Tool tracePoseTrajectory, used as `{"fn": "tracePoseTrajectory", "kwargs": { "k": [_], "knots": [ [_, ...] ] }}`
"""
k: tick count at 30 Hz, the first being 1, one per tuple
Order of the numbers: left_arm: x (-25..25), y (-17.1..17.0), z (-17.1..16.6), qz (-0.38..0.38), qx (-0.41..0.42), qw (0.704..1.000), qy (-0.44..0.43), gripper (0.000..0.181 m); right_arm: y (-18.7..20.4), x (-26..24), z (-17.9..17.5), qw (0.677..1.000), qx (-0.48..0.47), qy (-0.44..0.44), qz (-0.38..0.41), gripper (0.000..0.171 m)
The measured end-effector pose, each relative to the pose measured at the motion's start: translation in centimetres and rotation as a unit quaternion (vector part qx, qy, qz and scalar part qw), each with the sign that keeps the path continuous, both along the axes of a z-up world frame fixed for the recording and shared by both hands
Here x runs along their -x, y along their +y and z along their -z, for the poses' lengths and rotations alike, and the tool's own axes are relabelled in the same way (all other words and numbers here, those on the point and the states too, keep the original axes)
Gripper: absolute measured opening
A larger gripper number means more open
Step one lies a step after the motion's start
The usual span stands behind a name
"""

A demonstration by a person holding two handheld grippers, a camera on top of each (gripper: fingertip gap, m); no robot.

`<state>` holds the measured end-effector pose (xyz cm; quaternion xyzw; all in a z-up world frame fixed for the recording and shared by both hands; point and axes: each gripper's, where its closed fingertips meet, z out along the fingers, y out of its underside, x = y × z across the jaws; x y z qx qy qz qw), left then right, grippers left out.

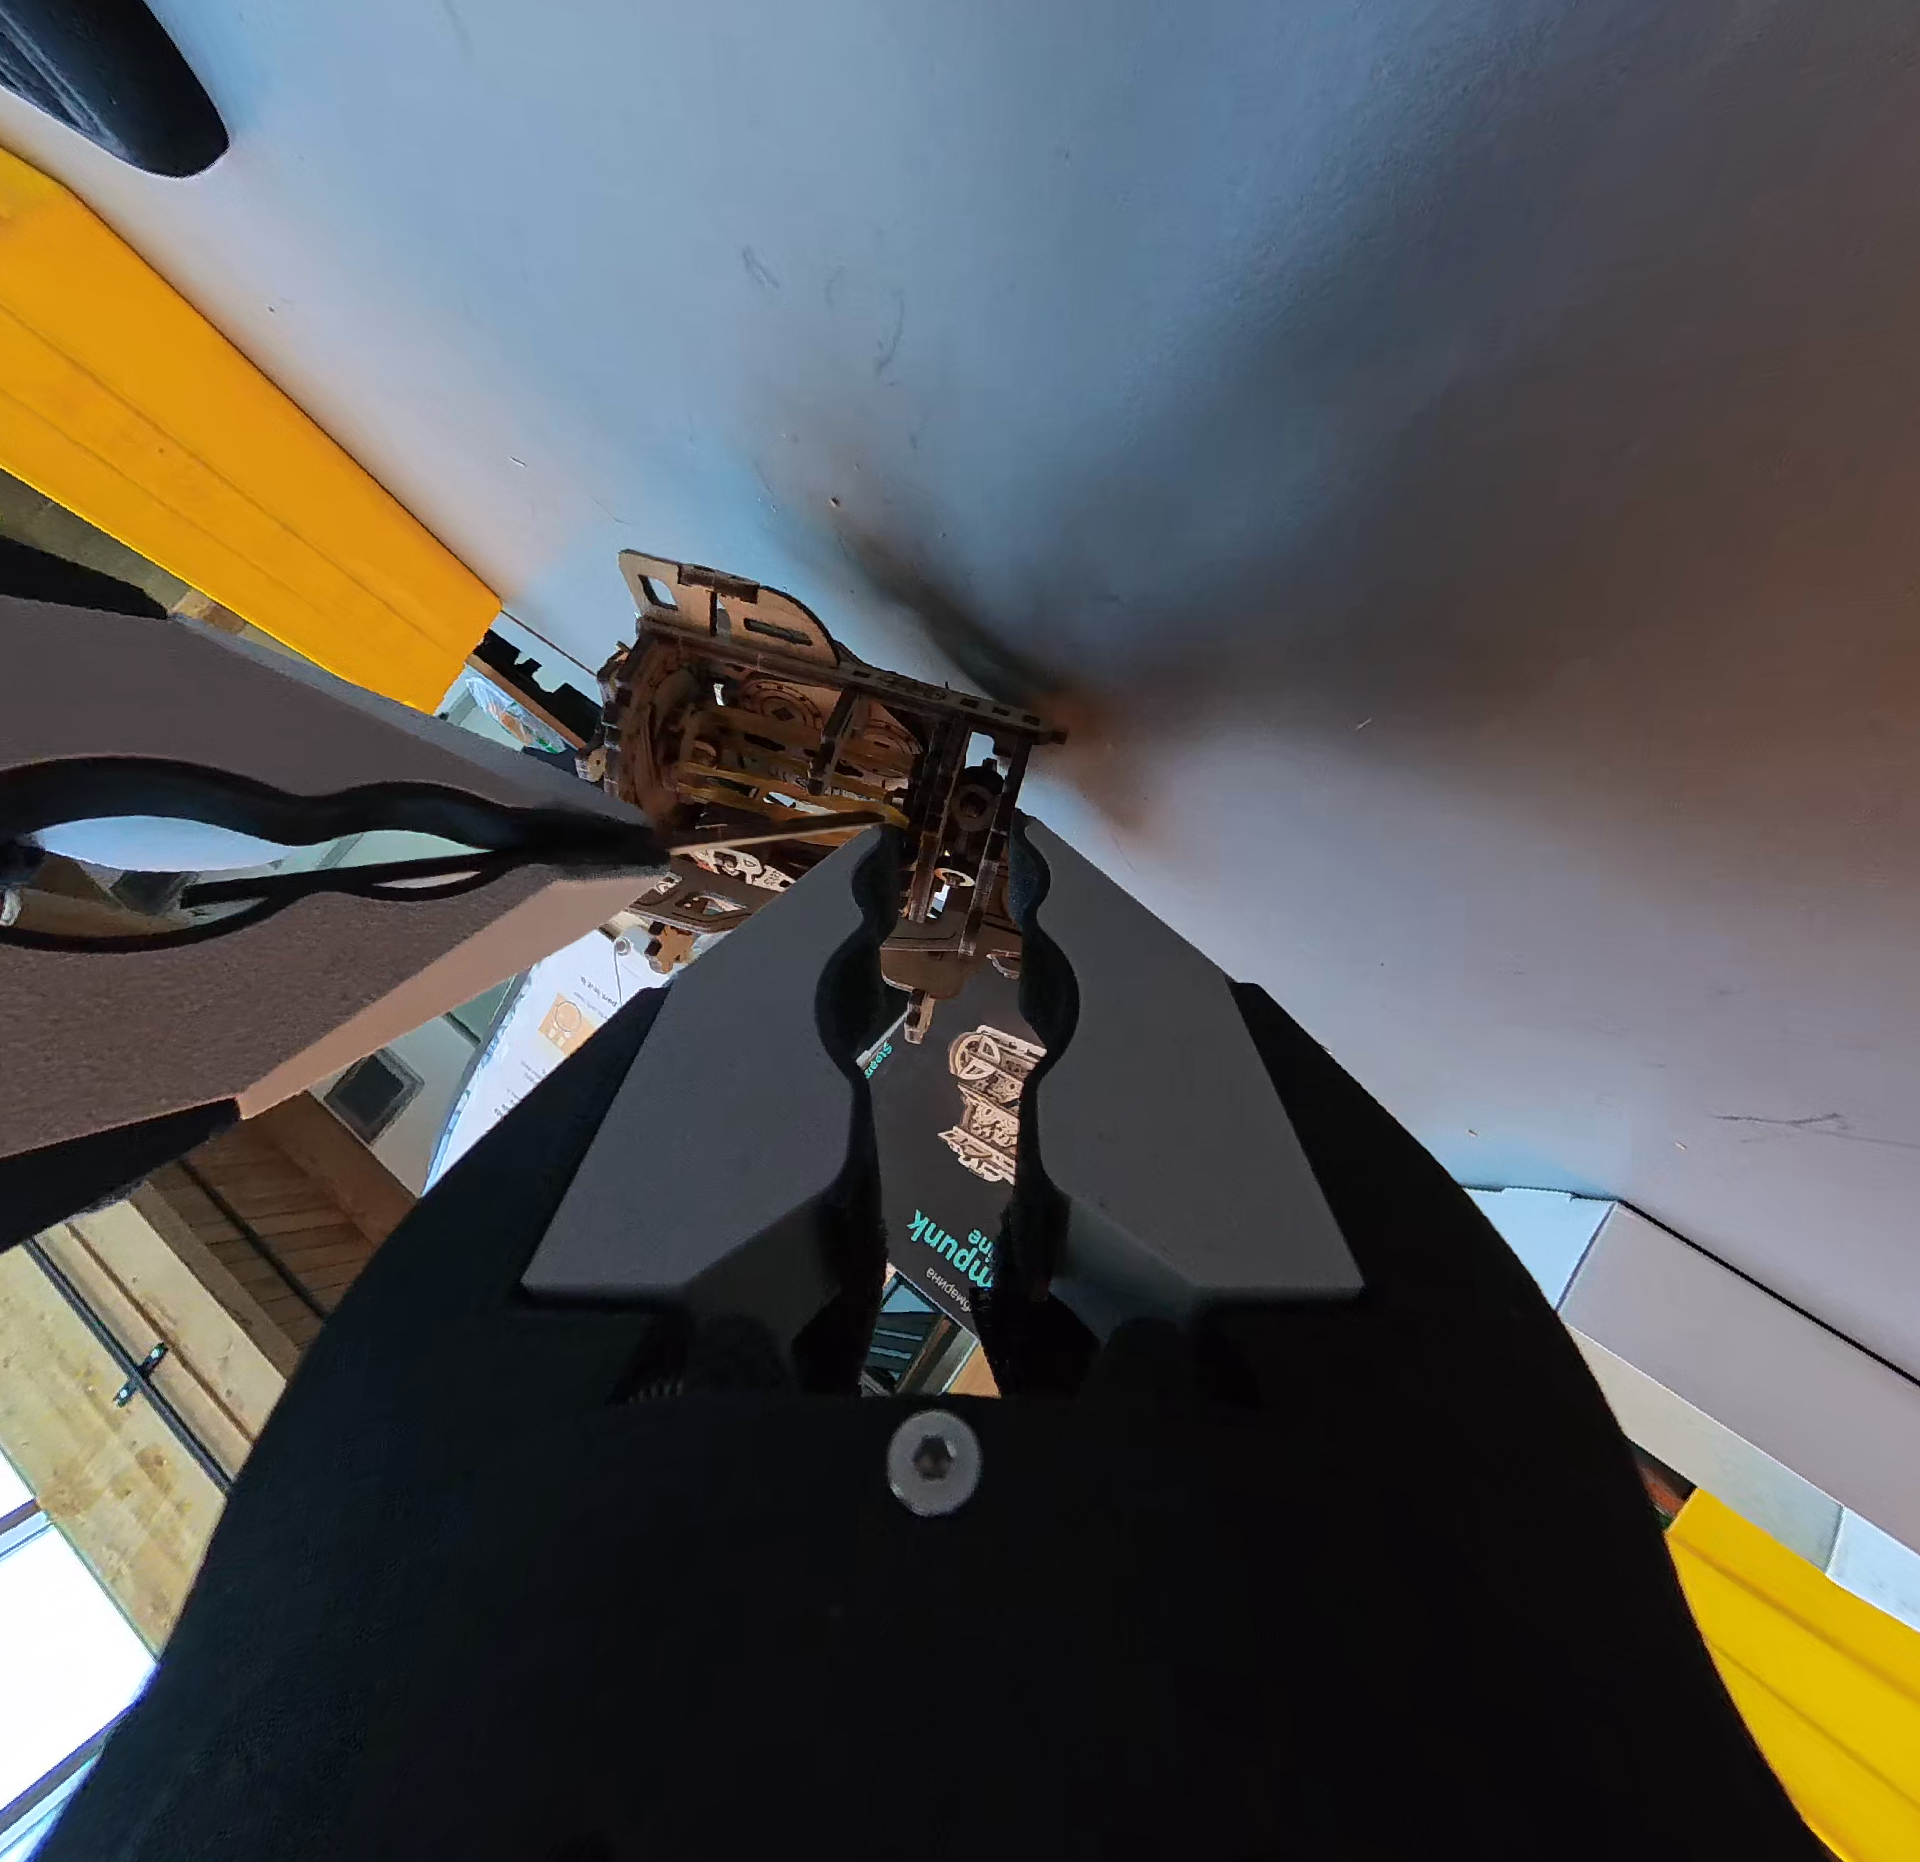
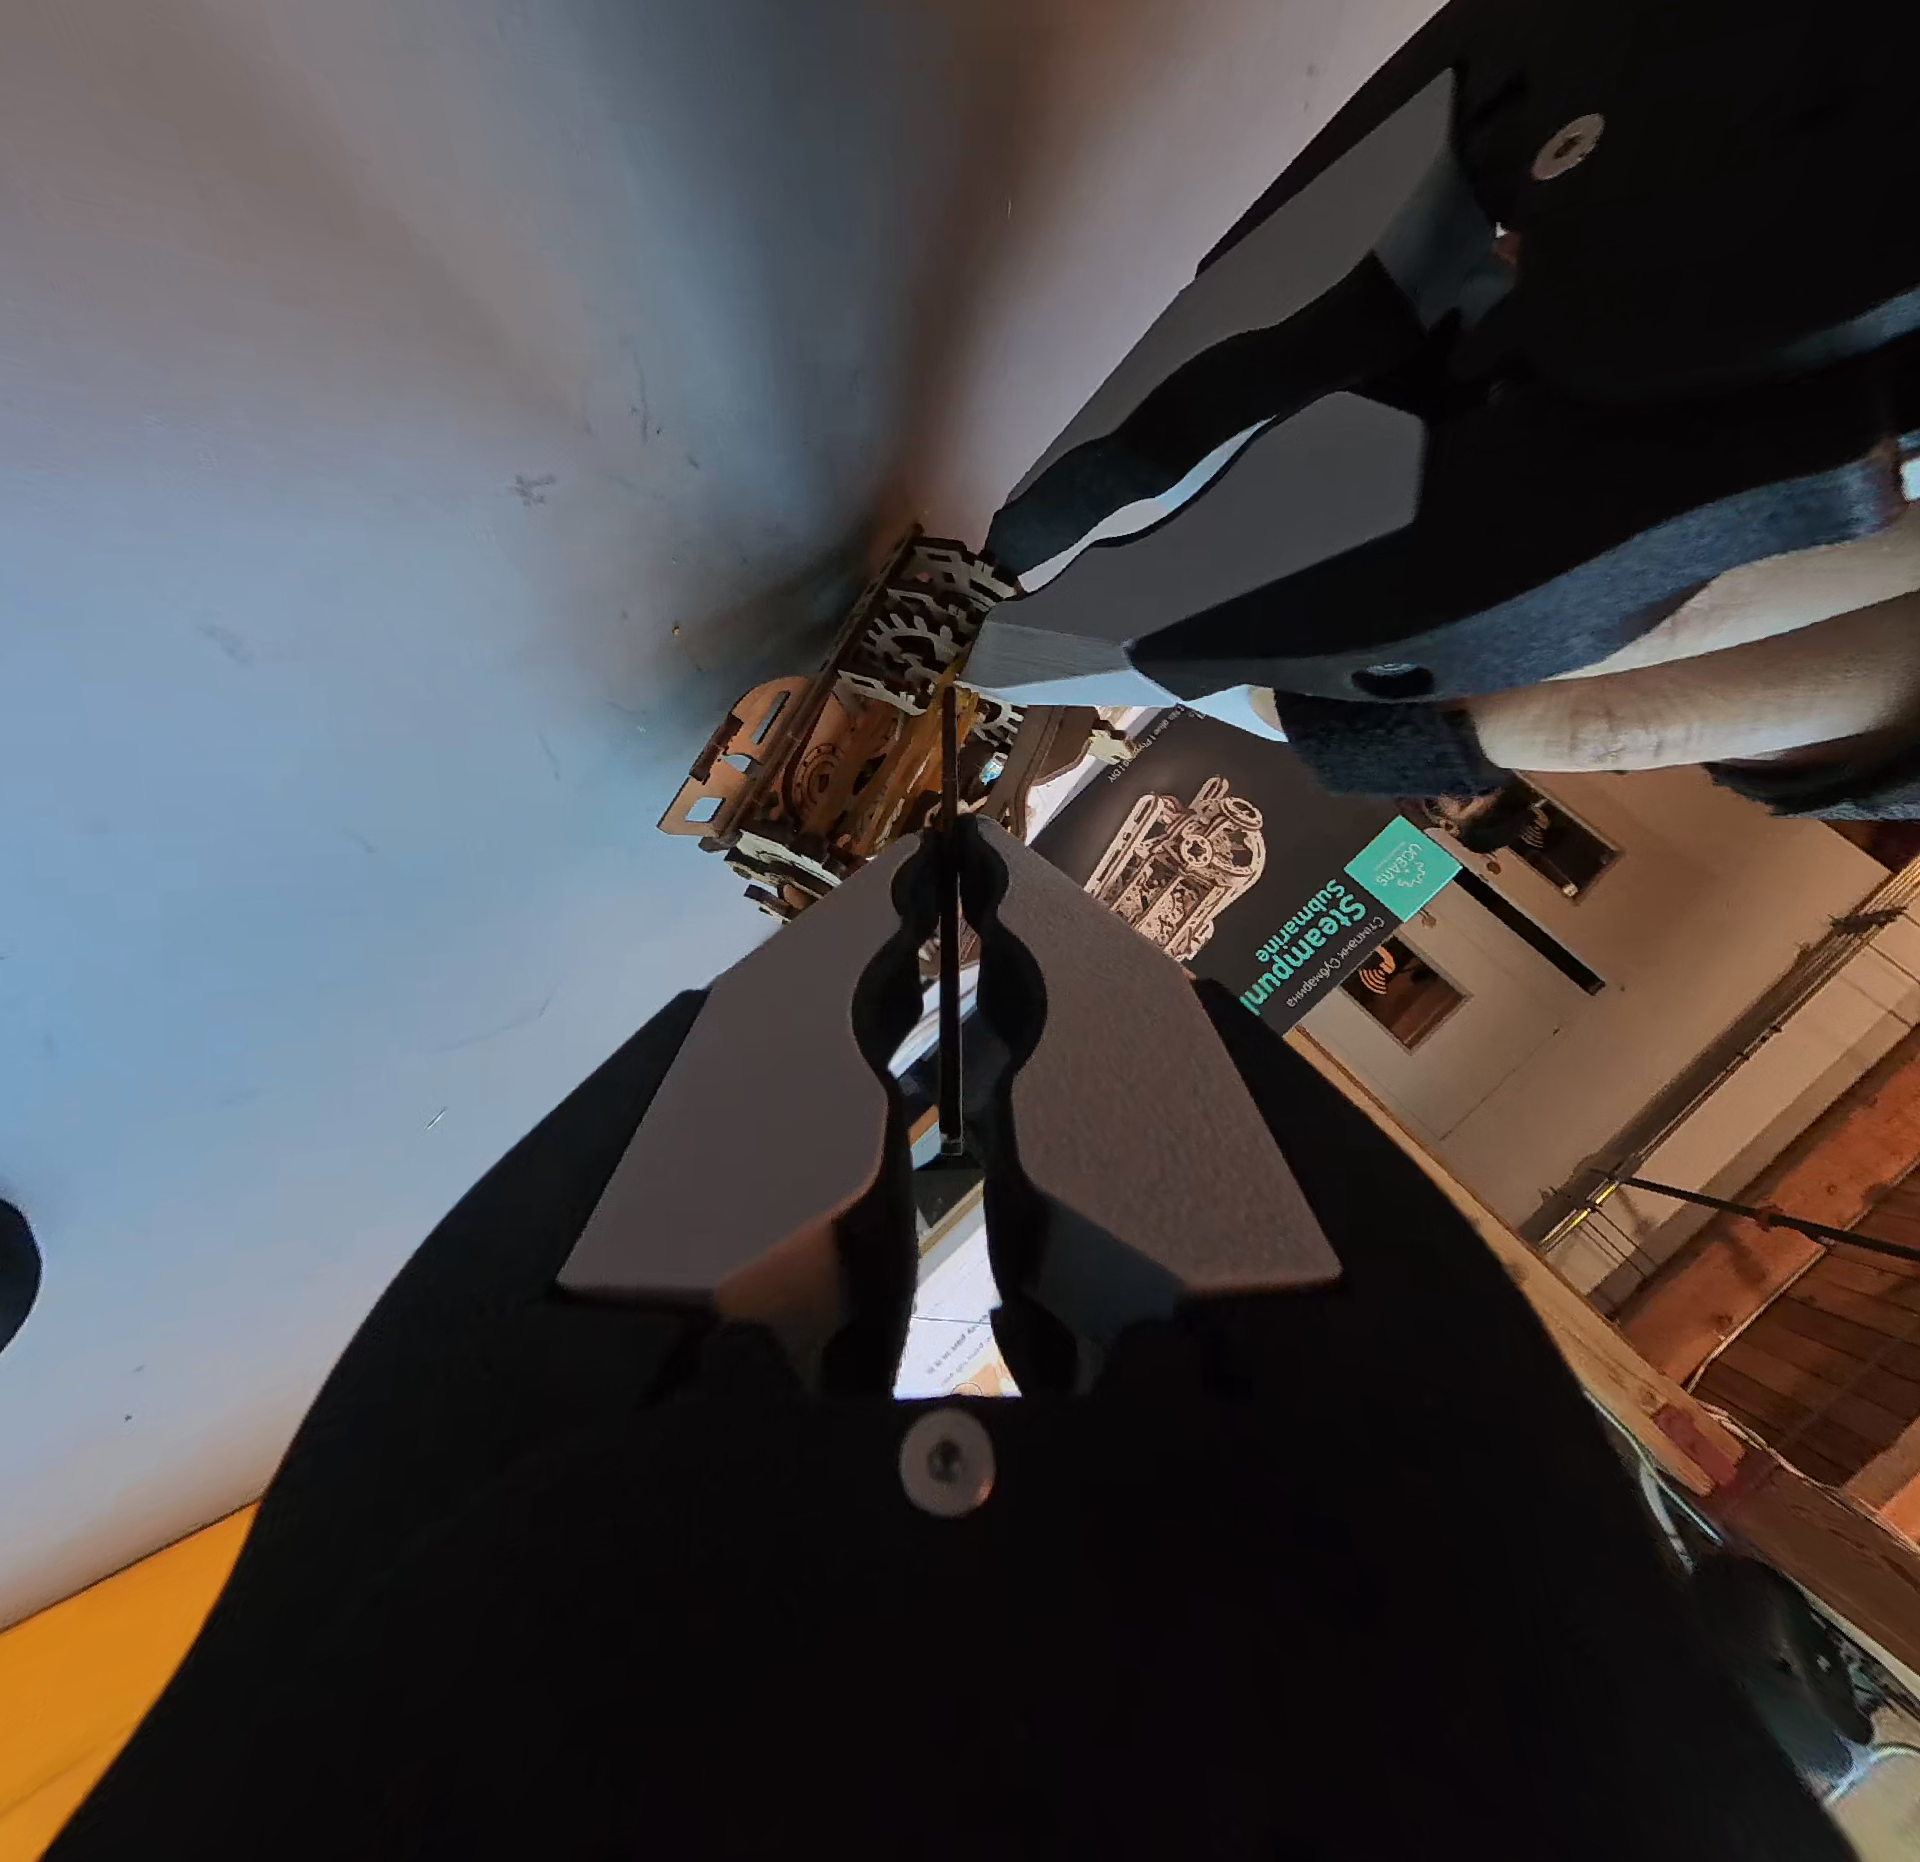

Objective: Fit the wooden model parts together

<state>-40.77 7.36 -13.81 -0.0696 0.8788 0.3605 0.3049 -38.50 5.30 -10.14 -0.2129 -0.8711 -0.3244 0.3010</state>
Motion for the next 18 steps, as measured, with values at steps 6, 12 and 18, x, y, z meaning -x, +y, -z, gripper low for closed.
{"fn": "tracePoseTrajectory", "kwargs": {
  "k": [6, 12, 18],
  "knots": [
    [-0.04, 0.01, -0.06, 0.001, 0.001, 1.000, -0.002, 0.017, -0.37, 0.13, 0.27, 1.000, 0.007, -0.003, -0.006, 0.002],
    [-0.12, -0.08, -0.07, 0.002, 0.003, 1.000, -0.005, 0.018, -0.08, -0.20, 0.57, 1.000, 0.008, -0.005, -0.003, 0.002],
    [0.07, 0.01, -0.26, 0.002, 0.002, 1.000, -0.007, 0.018, 0.20, -0.54, 0.46, 1.000, 0.027, 0.006, 0.004, 0.001]
  ]
}}
